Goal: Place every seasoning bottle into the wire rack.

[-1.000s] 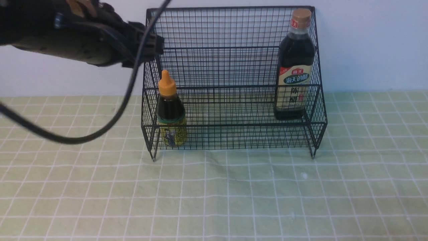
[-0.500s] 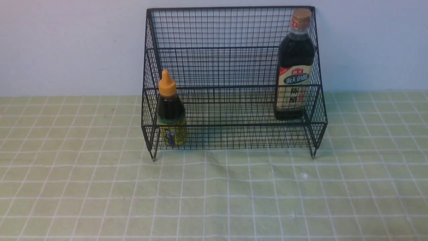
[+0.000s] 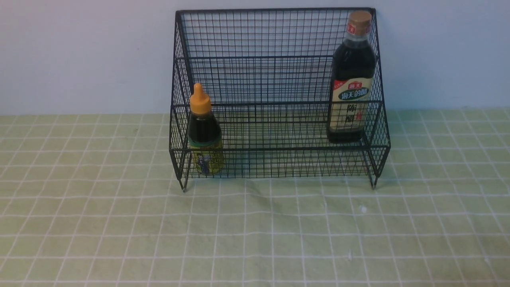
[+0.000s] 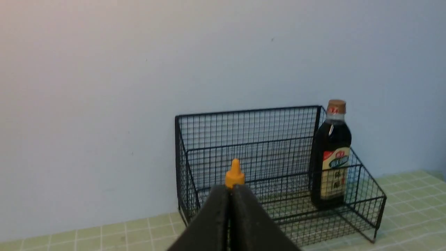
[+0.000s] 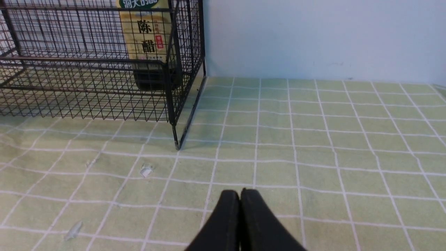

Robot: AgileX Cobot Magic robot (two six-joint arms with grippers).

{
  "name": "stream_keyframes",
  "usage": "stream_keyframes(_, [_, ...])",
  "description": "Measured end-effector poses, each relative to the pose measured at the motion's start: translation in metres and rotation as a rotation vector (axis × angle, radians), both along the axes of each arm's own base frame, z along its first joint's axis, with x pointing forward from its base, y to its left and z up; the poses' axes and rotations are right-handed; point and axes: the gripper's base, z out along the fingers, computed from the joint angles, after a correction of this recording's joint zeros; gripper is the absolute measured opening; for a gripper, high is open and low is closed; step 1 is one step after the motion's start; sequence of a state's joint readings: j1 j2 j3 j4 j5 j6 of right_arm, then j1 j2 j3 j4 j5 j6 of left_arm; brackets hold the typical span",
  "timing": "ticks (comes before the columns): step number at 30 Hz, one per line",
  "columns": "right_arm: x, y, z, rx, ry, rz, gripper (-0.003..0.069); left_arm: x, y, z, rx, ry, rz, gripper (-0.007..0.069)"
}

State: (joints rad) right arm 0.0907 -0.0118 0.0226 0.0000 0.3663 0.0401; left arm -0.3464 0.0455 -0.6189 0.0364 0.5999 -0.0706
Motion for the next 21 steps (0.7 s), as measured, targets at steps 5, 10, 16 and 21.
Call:
stream_keyframes(5, [0.000, 0.000, 0.000, 0.000, 0.000, 0.000, -0.0012, 0.023, -0.007, -0.055, 0.029, 0.038, 0.082, -0.0007])
stream_keyframes(10, [0.000, 0.000, 0.000, 0.000, 0.001, 0.000, -0.0012, 0.052, -0.007, -0.135, 0.065, 0.213, 0.233, -0.0007])
stream_keyframes(16, [0.000, 0.000, 0.000, 0.000, 0.001, 0.000, -0.0012, 0.056, -0.005, -0.180, 0.086, 0.356, 0.275, -0.0007])
stream_keyframes(21, [0.000, 0.000, 0.000, 0.000, 0.001, 0.000, -0.0012, 0.056, -0.005, -0.180, 0.083, 0.360, 0.278, -0.0007])
